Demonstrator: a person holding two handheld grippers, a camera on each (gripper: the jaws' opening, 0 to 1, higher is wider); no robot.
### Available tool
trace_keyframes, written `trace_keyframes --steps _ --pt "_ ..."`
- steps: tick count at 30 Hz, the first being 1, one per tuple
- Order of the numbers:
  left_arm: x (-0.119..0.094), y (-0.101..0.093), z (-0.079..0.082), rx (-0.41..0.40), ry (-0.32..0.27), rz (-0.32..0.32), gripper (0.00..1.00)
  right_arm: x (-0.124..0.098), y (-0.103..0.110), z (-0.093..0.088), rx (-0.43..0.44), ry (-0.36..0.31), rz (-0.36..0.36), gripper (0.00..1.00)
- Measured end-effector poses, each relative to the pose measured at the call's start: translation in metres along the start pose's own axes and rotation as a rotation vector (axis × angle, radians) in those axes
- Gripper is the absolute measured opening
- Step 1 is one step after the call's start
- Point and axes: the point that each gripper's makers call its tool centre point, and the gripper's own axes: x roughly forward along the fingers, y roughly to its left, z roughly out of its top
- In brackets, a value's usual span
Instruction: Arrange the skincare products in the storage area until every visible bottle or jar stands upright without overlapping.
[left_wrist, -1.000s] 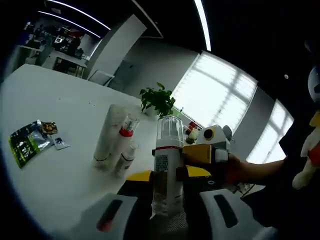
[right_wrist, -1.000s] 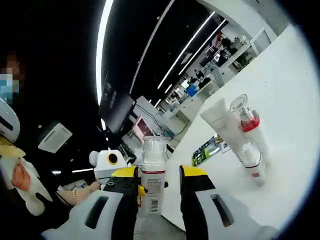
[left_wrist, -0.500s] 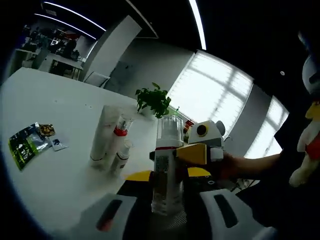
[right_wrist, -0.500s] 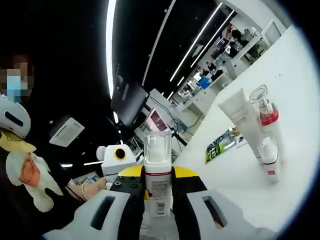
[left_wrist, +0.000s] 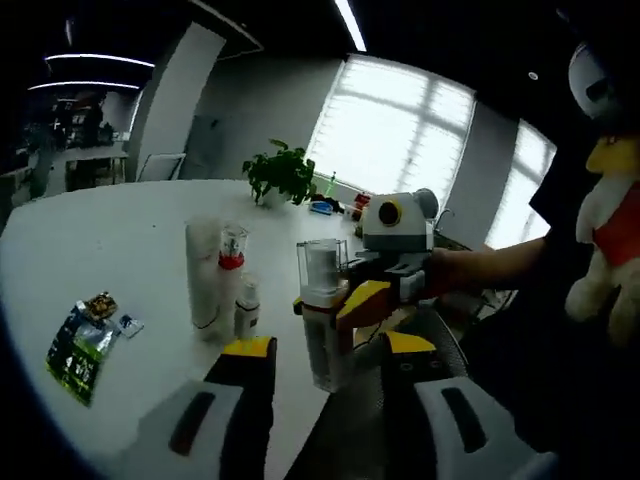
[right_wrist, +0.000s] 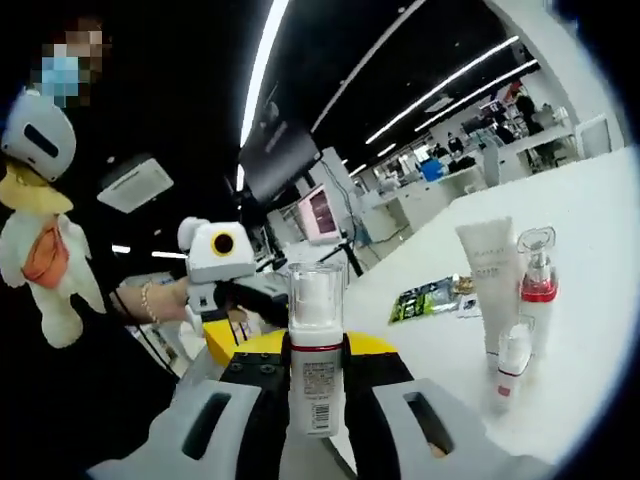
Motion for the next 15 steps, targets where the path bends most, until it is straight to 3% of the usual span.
trace_keyframes --steps 4,9,15 --pt "-0.003 -0.004 0.016 0.125 0.04 -0.05 0.38 0.007 0.013 -0.003 -0.141 0.069 0.088 0.19" --pt "-0.002 -0.011 0.024 0.196 0.058 -0.105 0.34 0.013 0.017 -0.002 -0.178 0.085 0.143 0.19" --pt "0.003 -0.014 0.024 0.252 0.094 -0.11 0.25 0.014 0.018 -0.003 -0.204 0.101 0.173 0.19"
